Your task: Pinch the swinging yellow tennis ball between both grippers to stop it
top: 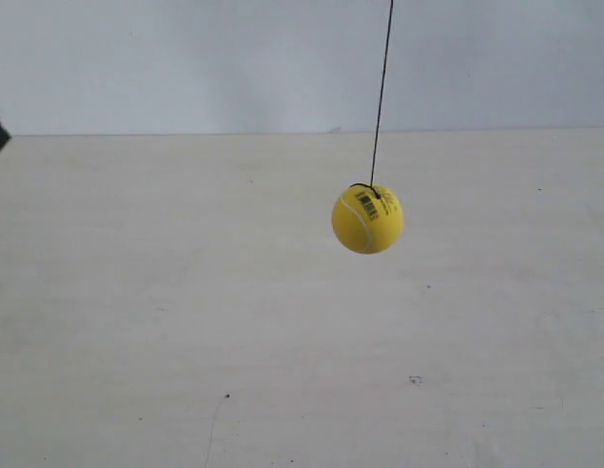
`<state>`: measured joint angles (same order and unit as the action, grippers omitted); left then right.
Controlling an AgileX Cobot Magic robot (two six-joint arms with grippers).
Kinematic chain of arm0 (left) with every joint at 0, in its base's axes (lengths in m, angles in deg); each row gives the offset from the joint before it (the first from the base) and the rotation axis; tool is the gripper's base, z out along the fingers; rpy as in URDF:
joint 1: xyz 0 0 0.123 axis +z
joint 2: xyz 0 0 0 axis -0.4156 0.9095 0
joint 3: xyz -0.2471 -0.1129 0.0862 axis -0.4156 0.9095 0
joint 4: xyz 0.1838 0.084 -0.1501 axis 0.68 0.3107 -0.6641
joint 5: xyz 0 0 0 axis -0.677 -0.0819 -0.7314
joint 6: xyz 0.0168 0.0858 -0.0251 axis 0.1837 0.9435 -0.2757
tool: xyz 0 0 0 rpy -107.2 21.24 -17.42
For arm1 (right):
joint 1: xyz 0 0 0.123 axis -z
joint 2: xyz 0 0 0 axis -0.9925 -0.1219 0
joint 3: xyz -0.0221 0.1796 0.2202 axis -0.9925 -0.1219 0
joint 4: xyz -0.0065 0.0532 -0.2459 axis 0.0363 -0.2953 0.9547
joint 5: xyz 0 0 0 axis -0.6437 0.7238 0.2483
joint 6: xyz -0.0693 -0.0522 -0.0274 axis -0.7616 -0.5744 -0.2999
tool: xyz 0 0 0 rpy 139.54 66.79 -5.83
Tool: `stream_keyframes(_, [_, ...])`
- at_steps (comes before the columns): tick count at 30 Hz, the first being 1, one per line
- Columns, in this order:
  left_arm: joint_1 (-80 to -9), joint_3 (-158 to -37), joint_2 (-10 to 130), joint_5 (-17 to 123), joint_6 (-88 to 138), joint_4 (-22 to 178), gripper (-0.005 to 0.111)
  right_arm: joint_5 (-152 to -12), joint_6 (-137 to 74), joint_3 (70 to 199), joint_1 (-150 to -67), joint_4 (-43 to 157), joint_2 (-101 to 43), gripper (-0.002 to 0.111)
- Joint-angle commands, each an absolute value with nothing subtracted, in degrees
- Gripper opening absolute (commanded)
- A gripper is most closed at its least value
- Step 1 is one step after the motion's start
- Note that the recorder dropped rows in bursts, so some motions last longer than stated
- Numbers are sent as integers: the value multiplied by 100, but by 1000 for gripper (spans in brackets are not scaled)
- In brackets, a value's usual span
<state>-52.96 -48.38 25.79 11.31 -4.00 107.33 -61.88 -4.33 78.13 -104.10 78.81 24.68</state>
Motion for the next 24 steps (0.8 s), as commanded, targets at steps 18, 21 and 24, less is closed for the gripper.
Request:
stream_keyframes(18, [-5312,-4332,261,2142,-1058,10744,5,-7050,183,7665,-10419,7878,2981,0])
stream_keyframes(21, [-5312,-4332,261,2174,-1058,10744,5,-7050,183,7665,-10419,7878,2981,0])
stream_keyframes(24, [-5312,-4332,261,2174,-1058,10744,5,-7050,183,7665,-10419,7878,2981,0])
